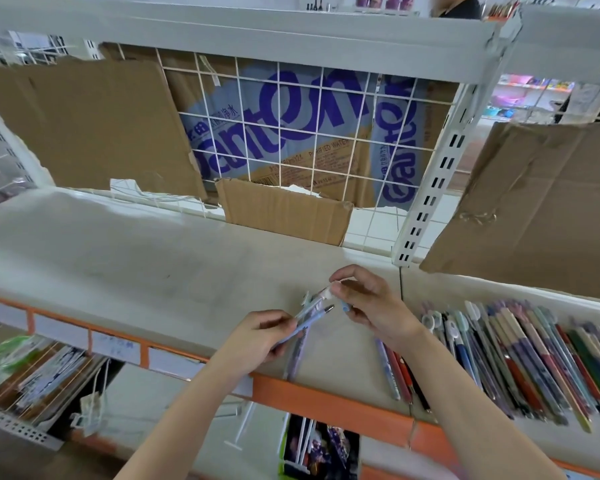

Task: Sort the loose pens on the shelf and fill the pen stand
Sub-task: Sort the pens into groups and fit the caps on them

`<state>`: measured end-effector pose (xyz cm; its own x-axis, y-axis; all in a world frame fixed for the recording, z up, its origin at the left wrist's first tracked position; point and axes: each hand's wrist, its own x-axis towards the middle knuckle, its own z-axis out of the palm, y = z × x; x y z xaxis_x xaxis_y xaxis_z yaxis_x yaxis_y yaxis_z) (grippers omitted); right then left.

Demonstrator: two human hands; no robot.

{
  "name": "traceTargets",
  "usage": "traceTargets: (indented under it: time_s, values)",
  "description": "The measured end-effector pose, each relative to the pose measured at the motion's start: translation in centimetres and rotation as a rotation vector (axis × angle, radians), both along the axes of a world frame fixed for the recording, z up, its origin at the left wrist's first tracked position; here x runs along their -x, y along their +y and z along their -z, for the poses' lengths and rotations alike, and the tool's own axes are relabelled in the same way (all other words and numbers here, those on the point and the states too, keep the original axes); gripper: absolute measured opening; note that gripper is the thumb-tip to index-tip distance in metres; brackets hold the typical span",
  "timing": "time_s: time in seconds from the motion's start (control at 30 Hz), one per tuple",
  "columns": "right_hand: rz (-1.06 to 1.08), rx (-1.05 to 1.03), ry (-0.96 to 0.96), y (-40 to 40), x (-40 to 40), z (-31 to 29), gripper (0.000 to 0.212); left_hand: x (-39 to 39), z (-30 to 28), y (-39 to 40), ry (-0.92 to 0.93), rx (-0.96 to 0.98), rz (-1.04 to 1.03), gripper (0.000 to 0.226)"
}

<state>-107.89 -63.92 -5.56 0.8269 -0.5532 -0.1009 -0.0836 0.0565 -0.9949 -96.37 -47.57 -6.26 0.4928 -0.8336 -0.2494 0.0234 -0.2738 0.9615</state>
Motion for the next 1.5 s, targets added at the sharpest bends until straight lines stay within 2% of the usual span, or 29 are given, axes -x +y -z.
traceTargets:
  time_s: [0.07,0.17,0.27,0.37,0.43,0.6,0.7,0.97,1.17,1.3,1.4,1.5]
  values:
    - [-0.017,0.06,0.044,0.3,0.1,-0.2,0.009,-0.2,0.6,0.0,-0.103,0.002,0.024,0.03]
    - [-0.01,0.109,0.065,0.7,-0.1,-0.4,0.008,-0.6,1.7,-0.2,-0.464,-0.016,-0.002,0.036]
    - [0.017,0.083,0.02,1.1,-0.2,-0.3,0.006,-0.2,2.3,-0.2,-0.832,-0.003,-0.147,0.025]
    - [0.043,0.102,0.021,1.5,-0.1,-0.2,0.003,0.8,2.4,-0.2,-1.001,0.002,-0.248,0.021]
    - [0.065,0.133,0.031,1.5,-0.2,-0.3,0.001,0.7,2.2,-0.6,-0.917,-0.009,-0.215,0.024]
    - [0.332,0.195,-0.041,0.0,0.1,-1.2,0.008,-0.1,1.4,-1.0,-0.383,0.04,-0.112,0.029]
    - [0.385,0.215,-0.046,-0.1,0.2,-1.2,0.018,0.3,1.0,-0.9,-0.172,0.082,-0.099,0.024]
    - [0.371,0.294,-0.014,0.9,-0.2,-0.9,0.022,1.0,-0.2,-0.9,-0.064,0.125,-0.087,0.025]
    - [0.281,0.36,-0.019,1.5,-0.1,-1.0,0.015,0.8,0.0,-0.6,-0.034,0.114,-0.12,0.021]
    - [0.218,0.364,-0.027,1.3,0.5,-1.1,0.03,0.6,0.3,-0.5,-0.022,0.115,-0.12,0.023]
    - [0.226,0.396,-0.01,1.0,0.7,-0.9,0.025,0.8,0.3,-0.6,-0.01,0.117,-0.123,0.025]
    - [0.224,0.308,-0.046,0.7,0.9,-0.8,0.012,0.7,0.4,-0.6,-0.011,0.124,-0.132,0.024]
